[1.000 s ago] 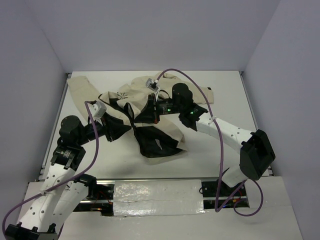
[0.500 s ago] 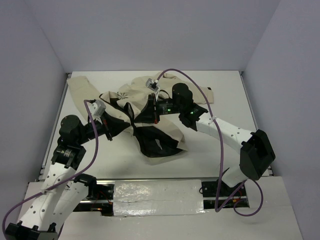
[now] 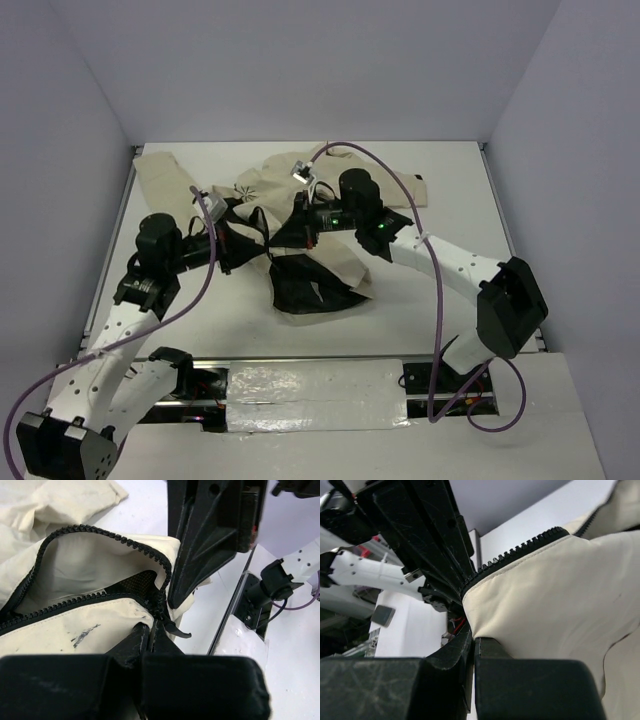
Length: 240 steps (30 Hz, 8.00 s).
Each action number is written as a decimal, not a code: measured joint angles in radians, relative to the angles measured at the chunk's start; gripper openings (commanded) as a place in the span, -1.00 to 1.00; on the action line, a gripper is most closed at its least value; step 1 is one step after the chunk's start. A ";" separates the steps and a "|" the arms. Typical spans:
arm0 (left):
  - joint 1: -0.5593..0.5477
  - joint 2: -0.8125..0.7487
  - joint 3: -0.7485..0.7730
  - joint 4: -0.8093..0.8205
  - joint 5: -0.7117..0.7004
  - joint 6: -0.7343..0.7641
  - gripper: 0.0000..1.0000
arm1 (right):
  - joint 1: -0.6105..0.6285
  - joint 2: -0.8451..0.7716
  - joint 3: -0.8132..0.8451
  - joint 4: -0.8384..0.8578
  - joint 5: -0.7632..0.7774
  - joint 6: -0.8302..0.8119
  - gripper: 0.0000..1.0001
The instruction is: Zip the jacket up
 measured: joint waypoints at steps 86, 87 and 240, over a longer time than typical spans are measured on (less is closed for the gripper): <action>0.035 0.239 -0.126 -0.016 -0.095 -0.233 -1.00 | 0.246 0.146 -0.129 -0.163 0.653 0.452 -0.46; 0.036 0.239 -0.126 -0.016 -0.095 -0.232 -1.00 | 0.246 0.147 -0.129 -0.163 0.648 0.452 -0.46; 0.087 0.276 -0.178 -0.040 0.056 0.025 -1.00 | 0.042 0.018 -0.211 0.084 0.341 0.191 -0.23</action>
